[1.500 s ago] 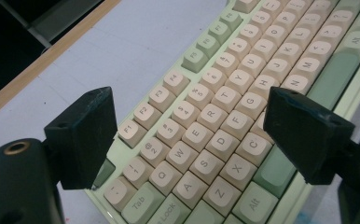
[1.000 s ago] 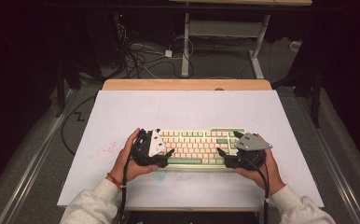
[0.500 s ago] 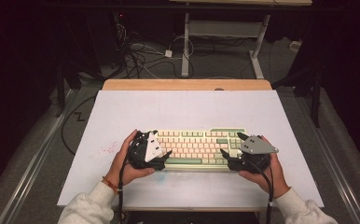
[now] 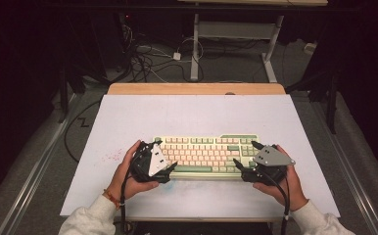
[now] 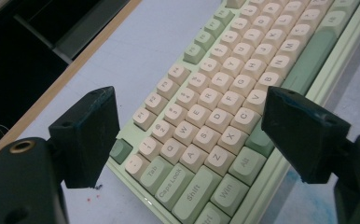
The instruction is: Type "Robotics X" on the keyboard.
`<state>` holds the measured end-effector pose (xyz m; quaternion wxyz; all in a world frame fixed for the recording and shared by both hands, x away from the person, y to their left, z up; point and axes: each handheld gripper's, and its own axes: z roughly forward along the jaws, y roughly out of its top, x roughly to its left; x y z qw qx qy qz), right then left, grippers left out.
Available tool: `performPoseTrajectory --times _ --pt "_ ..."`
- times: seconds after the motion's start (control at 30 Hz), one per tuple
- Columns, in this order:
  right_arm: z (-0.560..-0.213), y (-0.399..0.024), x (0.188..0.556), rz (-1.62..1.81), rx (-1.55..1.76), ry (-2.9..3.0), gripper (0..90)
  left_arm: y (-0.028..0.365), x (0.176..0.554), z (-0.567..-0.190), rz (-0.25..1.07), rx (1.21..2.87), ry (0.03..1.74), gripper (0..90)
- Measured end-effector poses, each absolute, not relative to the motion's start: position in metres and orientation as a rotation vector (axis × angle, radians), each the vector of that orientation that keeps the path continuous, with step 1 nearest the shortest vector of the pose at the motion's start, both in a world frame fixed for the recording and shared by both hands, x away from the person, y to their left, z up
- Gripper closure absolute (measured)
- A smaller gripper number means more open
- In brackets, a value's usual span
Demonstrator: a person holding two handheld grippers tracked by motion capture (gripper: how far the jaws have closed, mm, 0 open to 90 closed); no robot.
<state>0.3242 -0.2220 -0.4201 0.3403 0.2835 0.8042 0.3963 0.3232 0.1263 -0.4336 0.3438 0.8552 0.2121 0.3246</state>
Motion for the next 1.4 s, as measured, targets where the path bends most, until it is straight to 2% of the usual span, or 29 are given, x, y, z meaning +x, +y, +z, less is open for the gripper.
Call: performPoseTrajectory --times 0.53,1.4 --pt "-0.426 -0.229 0.318 0.996 0.729 2.101 21.1 0.133 0.315 -0.442 0.866 2.237 0.541 16.6" --pt "-0.431 -0.259 0.31 0.941 0.787 2.06 21.1 0.167 0.301 -0.452 0.867 2.241 0.597 16.5"
